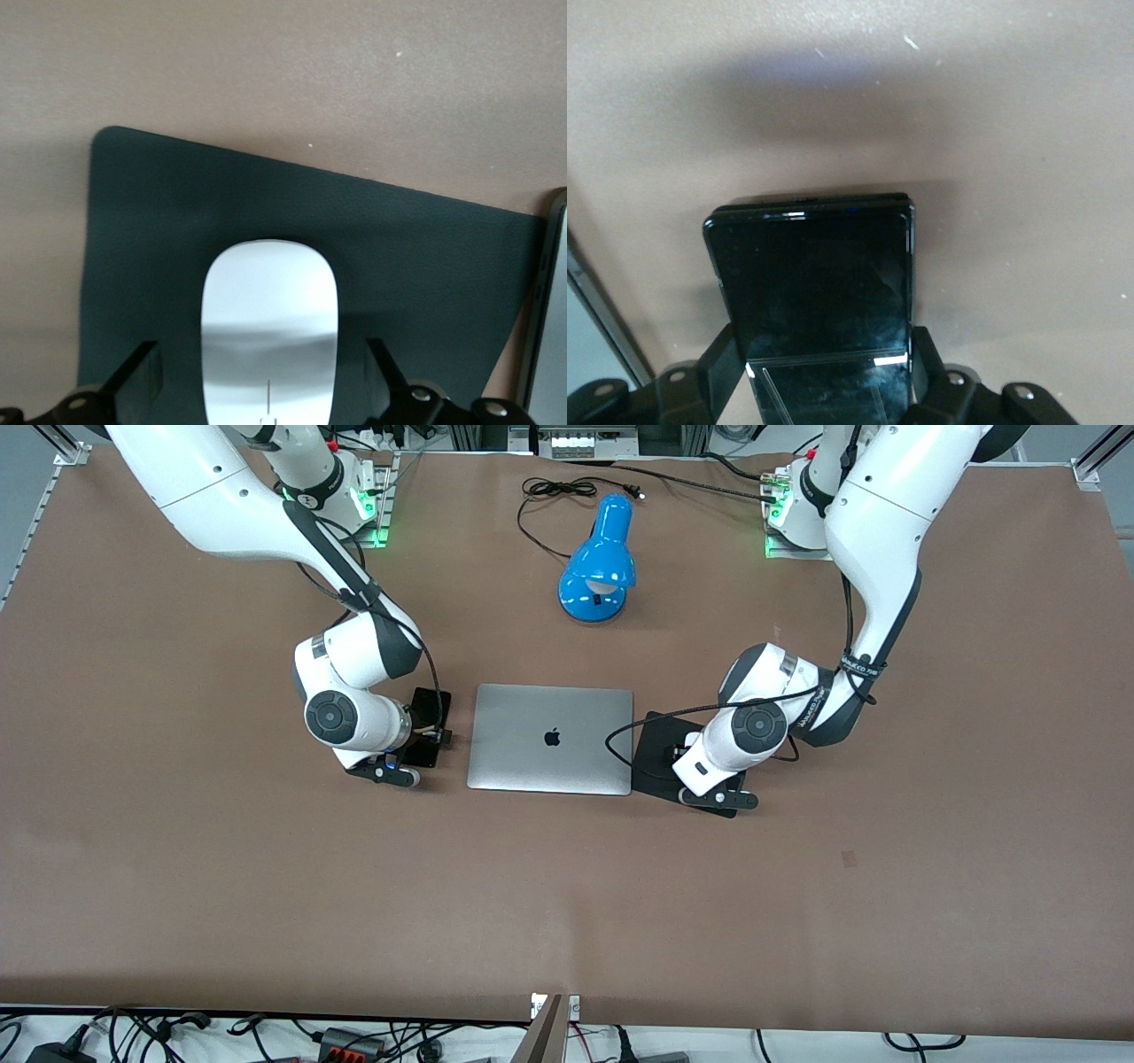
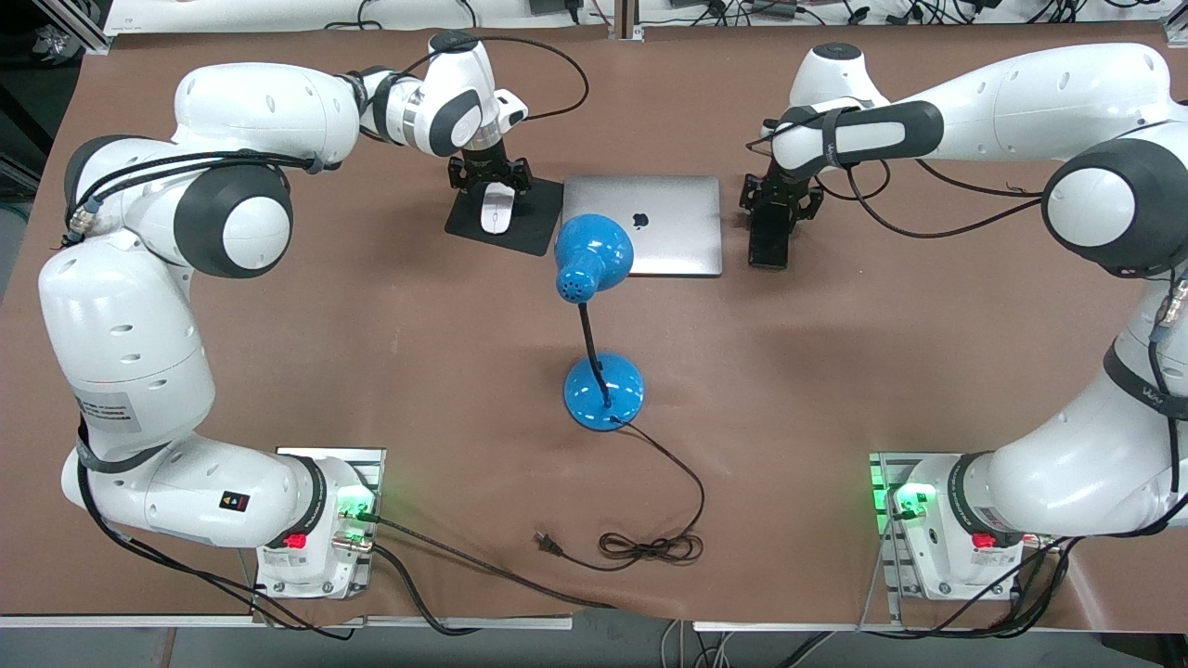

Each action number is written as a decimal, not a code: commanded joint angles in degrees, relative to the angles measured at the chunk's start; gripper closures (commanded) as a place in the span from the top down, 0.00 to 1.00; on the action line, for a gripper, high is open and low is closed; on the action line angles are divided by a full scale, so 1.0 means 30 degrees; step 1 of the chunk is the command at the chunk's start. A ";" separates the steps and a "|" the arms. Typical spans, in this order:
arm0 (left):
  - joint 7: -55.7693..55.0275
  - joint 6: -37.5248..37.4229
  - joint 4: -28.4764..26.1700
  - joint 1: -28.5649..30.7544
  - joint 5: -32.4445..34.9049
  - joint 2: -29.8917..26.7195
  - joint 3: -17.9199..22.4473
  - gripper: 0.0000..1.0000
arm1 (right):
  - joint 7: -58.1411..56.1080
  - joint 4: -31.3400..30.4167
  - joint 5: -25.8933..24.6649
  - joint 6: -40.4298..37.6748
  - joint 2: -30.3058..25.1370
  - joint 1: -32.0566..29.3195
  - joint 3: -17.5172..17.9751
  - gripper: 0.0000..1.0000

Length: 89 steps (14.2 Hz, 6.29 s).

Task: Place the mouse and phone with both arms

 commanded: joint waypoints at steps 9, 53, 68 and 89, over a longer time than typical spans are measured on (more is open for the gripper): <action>-0.0041 -1.1734 0.2904 0.2930 0.0504 -0.6556 -0.0031 1.00 | -0.0647 0.0526 0.0004 -0.0060 0.0593 0.0336 0.0040 0.37; 0.3973 -1.2737 0.1204 0.3346 -0.1928 -1.3274 0.3454 1.00 | -1.2542 0.6953 -0.0025 -1.0201 -1.0183 -0.2388 -0.6288 1.00; 0.4148 -1.2825 0.1175 0.3551 -0.1928 -1.3245 0.3483 1.00 | -1.2542 0.3308 0.0063 -1.0924 -1.3294 -0.2476 -0.6347 1.00; 0.4822 -1.2737 0.1205 0.3434 -0.2366 -1.3245 0.3483 1.00 | -1.2601 0.3104 0.0795 -1.1046 -1.3440 -0.2359 -0.6201 1.00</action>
